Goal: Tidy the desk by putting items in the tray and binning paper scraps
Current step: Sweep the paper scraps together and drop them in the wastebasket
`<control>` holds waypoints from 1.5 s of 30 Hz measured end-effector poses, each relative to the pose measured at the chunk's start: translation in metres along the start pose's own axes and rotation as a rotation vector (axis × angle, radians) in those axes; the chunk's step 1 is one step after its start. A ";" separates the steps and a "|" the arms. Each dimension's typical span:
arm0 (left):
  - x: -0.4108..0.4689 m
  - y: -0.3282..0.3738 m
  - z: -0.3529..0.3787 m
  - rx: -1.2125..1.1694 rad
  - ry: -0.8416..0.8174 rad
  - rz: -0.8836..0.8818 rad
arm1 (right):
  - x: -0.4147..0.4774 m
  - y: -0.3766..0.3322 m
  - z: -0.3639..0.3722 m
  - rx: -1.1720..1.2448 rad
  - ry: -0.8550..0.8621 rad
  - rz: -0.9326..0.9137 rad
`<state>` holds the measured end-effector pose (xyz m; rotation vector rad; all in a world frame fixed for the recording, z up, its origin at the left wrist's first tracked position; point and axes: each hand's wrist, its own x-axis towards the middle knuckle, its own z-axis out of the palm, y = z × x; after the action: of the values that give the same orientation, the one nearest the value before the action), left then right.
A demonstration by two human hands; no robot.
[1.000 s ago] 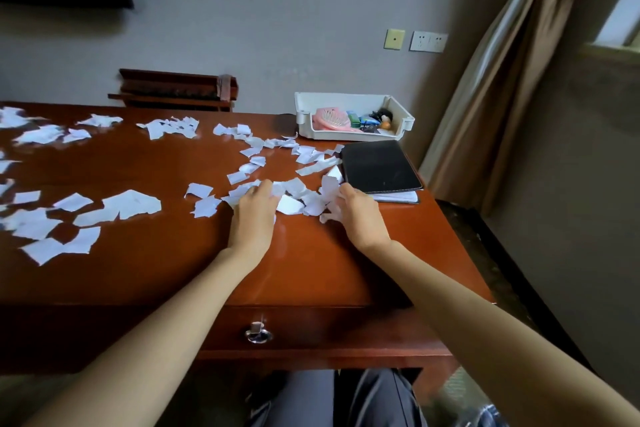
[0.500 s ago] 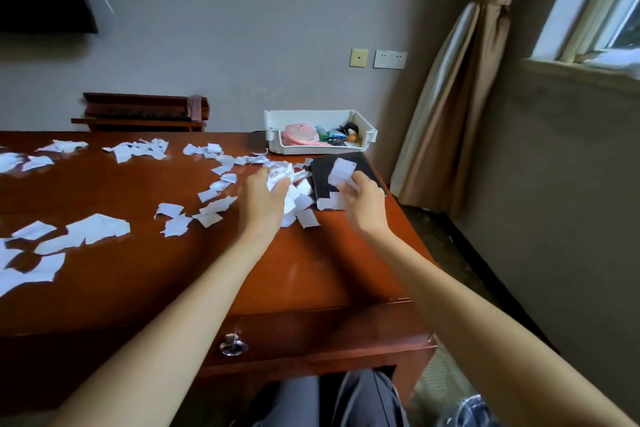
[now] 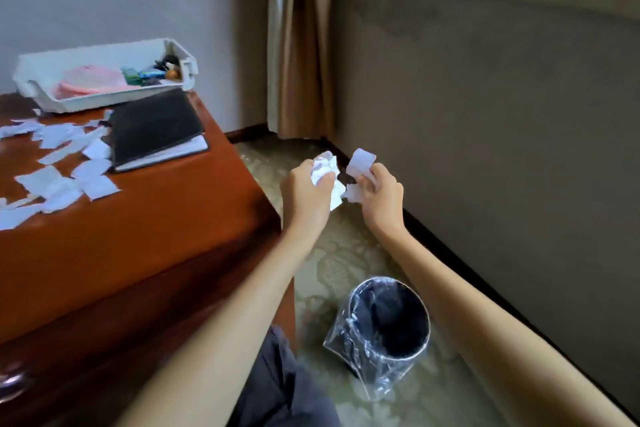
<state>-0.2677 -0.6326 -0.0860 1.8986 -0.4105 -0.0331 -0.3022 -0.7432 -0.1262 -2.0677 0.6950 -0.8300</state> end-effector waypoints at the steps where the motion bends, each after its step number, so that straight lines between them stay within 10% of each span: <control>1: -0.002 -0.006 0.019 0.013 -0.042 -0.026 | -0.001 0.021 -0.007 -0.007 0.001 0.047; 21: -0.013 -0.209 0.255 0.535 -0.692 -0.468 | -0.045 0.326 0.026 -0.415 -0.599 0.773; 45: -0.004 -0.302 0.316 0.791 -1.129 -0.376 | -0.044 0.421 0.081 -0.642 -1.041 0.541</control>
<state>-0.2603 -0.8259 -0.4778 2.5630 -0.8883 -1.4157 -0.3499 -0.9028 -0.5238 -2.2666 0.8761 0.8494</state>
